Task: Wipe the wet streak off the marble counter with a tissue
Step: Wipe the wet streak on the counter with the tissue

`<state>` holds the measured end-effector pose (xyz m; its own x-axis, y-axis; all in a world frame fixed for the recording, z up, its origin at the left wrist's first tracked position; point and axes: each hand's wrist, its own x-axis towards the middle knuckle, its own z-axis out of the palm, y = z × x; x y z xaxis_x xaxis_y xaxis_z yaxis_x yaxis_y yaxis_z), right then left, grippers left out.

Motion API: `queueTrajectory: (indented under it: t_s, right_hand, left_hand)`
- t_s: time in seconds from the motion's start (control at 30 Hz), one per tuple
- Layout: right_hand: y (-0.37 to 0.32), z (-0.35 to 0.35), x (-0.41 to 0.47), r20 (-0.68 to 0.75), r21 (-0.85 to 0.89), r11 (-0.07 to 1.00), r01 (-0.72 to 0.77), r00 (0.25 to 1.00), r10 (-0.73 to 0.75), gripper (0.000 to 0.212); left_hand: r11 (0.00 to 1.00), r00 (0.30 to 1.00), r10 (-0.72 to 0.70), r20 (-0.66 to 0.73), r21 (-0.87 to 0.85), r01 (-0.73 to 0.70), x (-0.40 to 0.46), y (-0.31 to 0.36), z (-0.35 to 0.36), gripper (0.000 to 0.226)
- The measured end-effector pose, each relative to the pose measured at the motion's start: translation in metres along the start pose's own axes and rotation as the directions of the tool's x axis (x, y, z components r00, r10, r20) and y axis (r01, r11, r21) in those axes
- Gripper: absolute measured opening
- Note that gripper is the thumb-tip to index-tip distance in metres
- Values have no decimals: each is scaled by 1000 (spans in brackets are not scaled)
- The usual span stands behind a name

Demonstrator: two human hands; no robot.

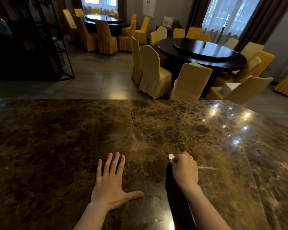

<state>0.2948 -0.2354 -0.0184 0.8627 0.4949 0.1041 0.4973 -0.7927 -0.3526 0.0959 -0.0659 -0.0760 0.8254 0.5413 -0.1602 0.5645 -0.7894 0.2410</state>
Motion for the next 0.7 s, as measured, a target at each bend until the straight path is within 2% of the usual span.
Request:
queueTrajectory:
  t_s: [0.07, 0.17, 0.23, 0.27, 0.37, 0.43, 0.5, 0.63, 0.7]
  right_hand:
    - [-17, 6, -10, -24, -1, 998, 66, 998, -66, 15]
    - [-42, 27, -55, 144, 61, 942, 329, 931, -335, 12]
    - [-32, 23, -59, 196, 82, 910, 406, 889, -414, 15]
    - [-22, 18, -51, 181, 68, 922, 382, 904, -388, 16]
    - [14, -4, -16, 83, -23, 993, 115, 990, -112, 20]
    - [16, -8, -5, -15, -16, 1000, -4, 1000, 4, 18]
    - [-7, 3, -14, -15, -17, 999, 44, 999, -45, 14]
    - [-32, 24, -44, 155, 31, 942, 334, 930, -334, 12]
    - [-13, 15, -31, 142, 43, 940, 340, 929, -342, 16]
  left_hand:
    - [1000, 1000, -7, -8, -4, 7, 0, 0, 0, 149]
    - [1000, 1000, -17, -2, 6, 17, 1, 1, -1, 150]
    - [1000, 1000, -15, -2, 4, 15, 2, 1, -1, 150]
    - [1000, 1000, -18, -3, -5, 18, 1, 0, -1, 149]
    - [1000, 1000, -11, -23, -21, 11, 1, -1, -3, 149]
    - [1000, 1000, -18, -19, -3, 18, 1, 0, -2, 148]
    - [1000, 1000, -22, -13, 13, 22, 1, -1, -1, 148]
    - [999, 999, -34, -12, 12, 35, 2, 0, 0, 148]
    - [1000, 999, -31, -13, 1, 31, 2, 2, -2, 149]
